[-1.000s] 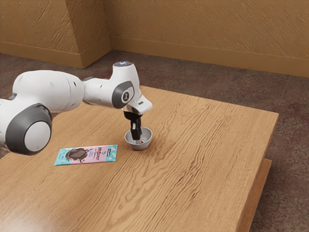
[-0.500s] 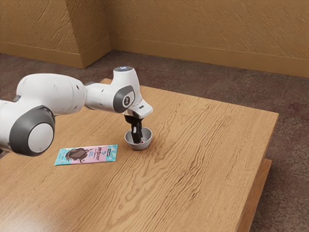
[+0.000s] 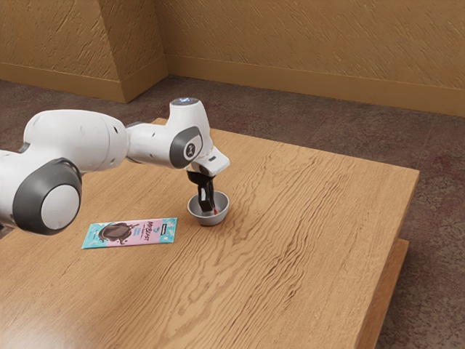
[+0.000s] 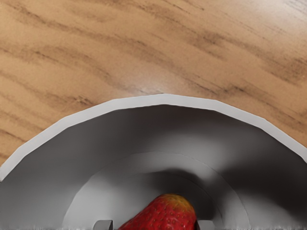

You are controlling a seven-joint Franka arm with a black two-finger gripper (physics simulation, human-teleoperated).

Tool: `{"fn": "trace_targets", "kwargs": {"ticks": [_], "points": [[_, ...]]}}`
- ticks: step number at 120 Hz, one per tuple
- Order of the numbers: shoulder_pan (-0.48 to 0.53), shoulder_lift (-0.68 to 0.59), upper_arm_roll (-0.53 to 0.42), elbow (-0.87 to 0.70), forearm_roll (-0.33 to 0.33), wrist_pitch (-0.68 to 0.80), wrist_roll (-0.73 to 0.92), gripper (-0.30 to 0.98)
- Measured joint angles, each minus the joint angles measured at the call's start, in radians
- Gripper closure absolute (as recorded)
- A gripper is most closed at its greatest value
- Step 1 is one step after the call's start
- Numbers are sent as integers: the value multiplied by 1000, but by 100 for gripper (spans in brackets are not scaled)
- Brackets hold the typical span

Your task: Take strawberry from the bowl

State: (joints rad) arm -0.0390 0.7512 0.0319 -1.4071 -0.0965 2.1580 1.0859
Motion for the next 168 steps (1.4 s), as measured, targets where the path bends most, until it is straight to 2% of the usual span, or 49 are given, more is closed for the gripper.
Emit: {"fn": "trace_targets", "kwargs": {"ticks": [37,58,88,109,117,127,141,154,168], "points": [[-4,-33,2,-32,8,11,-21,68],[-44,-214,3,-200,29,20,-61,70],[-181,-410,1,-435,73,21,-178,67],[-221,-429,-5,-508,70,20,-268,62],[-230,-430,-5,-508,70,23,-296,51],[-237,-514,3,-493,70,21,-332,34],[-229,-656,66,-336,68,-83,-455,20],[-139,-774,95,-287,64,-201,-577,12],[-40,-842,99,-265,70,-328,-727,7]]}}
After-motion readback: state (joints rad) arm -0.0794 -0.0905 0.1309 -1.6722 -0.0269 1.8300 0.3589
